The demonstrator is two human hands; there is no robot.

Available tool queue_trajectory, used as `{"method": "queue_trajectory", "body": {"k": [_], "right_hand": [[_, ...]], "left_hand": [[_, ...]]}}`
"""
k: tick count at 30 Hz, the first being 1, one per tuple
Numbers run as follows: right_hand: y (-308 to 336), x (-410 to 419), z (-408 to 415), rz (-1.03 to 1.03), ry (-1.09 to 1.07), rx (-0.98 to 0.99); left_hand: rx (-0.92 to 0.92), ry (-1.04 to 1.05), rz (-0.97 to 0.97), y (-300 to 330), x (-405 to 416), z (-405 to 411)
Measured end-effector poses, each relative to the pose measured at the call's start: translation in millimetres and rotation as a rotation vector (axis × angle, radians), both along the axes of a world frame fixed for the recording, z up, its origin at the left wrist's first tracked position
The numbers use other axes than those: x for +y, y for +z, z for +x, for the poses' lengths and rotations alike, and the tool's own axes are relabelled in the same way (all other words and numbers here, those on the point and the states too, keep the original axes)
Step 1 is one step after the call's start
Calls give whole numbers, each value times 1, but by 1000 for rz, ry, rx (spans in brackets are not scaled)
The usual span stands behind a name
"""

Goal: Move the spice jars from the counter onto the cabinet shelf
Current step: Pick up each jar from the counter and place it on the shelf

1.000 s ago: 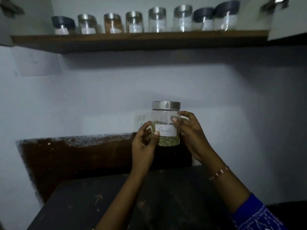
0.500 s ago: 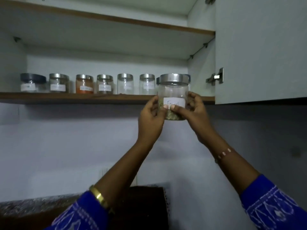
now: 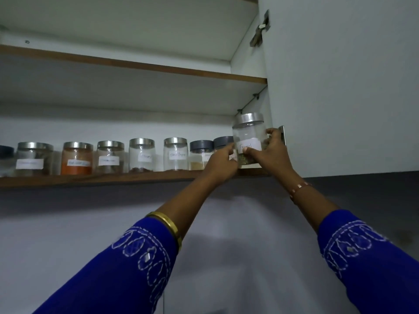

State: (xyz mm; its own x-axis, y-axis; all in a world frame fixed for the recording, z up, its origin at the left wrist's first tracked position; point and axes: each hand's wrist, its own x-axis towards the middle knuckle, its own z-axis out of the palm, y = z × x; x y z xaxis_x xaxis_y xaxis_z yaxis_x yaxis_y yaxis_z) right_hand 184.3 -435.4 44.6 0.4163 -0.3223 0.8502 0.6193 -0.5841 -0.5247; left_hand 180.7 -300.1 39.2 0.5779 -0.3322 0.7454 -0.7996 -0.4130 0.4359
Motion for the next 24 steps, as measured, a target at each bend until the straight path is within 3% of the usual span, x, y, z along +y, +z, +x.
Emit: {"method": "queue_trajectory", "body": {"k": [7, 15, 24], "right_hand": [[-6, -19, 57, 40, -65, 6], [-10, -22, 90, -68, -257, 37], [-8, -24, 100, -121, -435, 126]], "left_hand": [[-40, 237, 303, 2, -9, 39], [52, 305, 588, 17, -21, 63], [118, 369, 701, 26, -30, 84]]}}
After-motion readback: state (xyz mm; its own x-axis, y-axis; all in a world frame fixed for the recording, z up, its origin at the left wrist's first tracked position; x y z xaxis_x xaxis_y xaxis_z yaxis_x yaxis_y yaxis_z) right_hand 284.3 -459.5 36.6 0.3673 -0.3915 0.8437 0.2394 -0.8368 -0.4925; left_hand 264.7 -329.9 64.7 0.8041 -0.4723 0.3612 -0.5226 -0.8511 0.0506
